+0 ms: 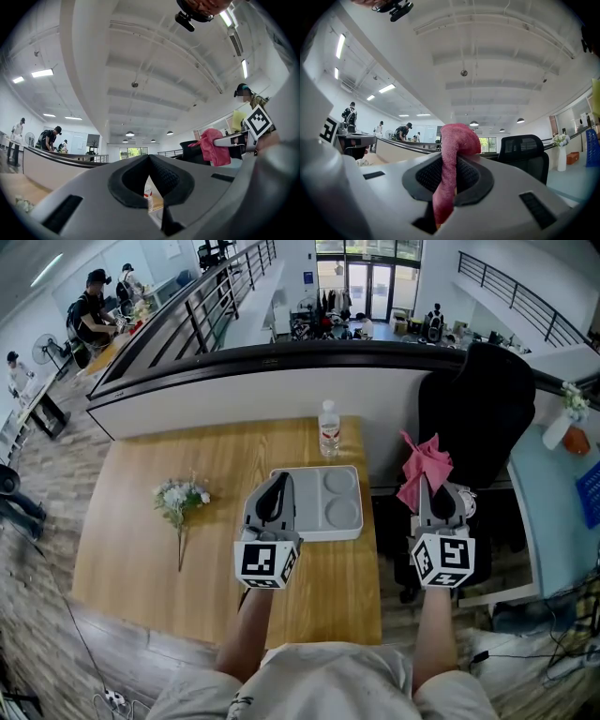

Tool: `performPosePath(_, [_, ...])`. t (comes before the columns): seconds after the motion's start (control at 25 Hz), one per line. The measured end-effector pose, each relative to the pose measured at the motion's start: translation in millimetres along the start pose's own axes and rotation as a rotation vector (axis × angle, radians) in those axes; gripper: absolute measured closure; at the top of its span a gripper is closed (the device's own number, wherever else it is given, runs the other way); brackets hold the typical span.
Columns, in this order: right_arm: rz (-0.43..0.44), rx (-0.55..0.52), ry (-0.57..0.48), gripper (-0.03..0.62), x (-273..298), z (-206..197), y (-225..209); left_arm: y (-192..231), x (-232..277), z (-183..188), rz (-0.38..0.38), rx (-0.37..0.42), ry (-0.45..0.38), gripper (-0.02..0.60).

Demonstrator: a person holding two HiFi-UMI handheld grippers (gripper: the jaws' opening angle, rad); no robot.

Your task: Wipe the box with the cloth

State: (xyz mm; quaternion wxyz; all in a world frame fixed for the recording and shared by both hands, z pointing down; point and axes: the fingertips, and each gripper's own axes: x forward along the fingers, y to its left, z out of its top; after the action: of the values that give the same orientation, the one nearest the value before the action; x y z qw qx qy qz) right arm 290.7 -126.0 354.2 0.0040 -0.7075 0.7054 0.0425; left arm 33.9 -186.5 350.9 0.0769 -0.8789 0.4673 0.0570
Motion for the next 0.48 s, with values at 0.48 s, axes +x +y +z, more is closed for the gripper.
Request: performPosePath(0.48, [0.006,-0.003,0.009,0.535,-0.5,-2.6,3.0,1.2,-0.6,-1.9,0.001,-0.01,0.001,0.568])
